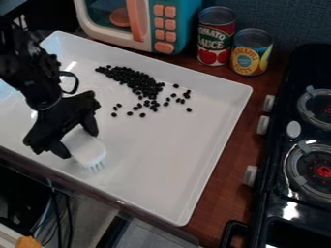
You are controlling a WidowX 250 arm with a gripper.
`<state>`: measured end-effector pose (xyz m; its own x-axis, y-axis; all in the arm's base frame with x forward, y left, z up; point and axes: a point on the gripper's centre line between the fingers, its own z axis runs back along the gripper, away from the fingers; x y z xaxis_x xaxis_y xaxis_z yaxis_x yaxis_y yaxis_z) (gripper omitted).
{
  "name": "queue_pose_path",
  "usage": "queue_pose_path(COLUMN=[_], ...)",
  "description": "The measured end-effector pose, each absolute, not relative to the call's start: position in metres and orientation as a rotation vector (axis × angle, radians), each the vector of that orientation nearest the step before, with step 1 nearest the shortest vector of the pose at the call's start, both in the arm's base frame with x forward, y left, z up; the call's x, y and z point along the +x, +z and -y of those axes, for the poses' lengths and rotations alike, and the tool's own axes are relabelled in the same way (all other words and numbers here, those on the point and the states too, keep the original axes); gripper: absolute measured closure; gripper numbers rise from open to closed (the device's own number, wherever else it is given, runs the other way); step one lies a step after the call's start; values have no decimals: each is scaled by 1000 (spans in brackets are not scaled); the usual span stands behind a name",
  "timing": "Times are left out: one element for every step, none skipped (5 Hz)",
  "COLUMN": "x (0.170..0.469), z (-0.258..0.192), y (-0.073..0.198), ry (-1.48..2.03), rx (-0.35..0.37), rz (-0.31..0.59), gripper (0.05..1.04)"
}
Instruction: Sweep into pile
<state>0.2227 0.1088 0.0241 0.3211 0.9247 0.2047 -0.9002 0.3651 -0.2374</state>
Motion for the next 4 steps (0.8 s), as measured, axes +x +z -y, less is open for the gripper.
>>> queue_pose_path(x=[232,246,264,283], z=[-108,-107,-106,-106], y=[23,24,24,25], ry=[1216,1243,1281,1320], rx=[-79,-83,-89,-89], rz=[337,334,320,310], gripper=[348,348,348,348])
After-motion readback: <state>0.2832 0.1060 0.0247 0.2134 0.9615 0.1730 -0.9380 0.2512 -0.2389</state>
